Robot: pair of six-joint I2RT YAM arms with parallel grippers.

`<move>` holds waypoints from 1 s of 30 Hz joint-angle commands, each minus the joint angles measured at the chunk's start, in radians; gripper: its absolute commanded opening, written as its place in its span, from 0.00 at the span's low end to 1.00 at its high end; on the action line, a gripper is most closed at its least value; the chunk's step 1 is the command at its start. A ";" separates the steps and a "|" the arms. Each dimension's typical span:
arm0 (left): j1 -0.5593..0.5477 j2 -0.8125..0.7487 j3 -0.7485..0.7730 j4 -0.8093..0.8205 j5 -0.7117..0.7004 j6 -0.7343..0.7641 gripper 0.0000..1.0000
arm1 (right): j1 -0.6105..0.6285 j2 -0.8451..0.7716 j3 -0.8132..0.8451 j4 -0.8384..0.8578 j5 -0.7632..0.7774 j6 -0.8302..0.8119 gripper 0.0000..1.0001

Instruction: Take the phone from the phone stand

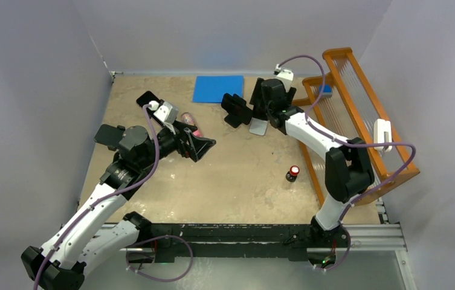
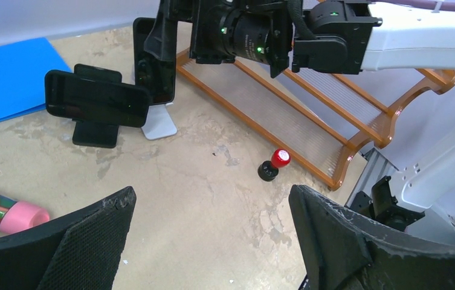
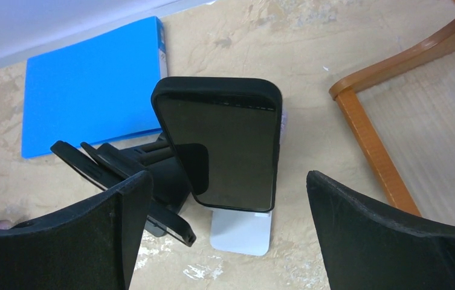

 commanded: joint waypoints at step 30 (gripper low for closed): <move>-0.019 -0.011 0.012 0.025 0.016 0.012 0.96 | -0.011 0.190 0.231 -0.054 0.109 0.006 0.99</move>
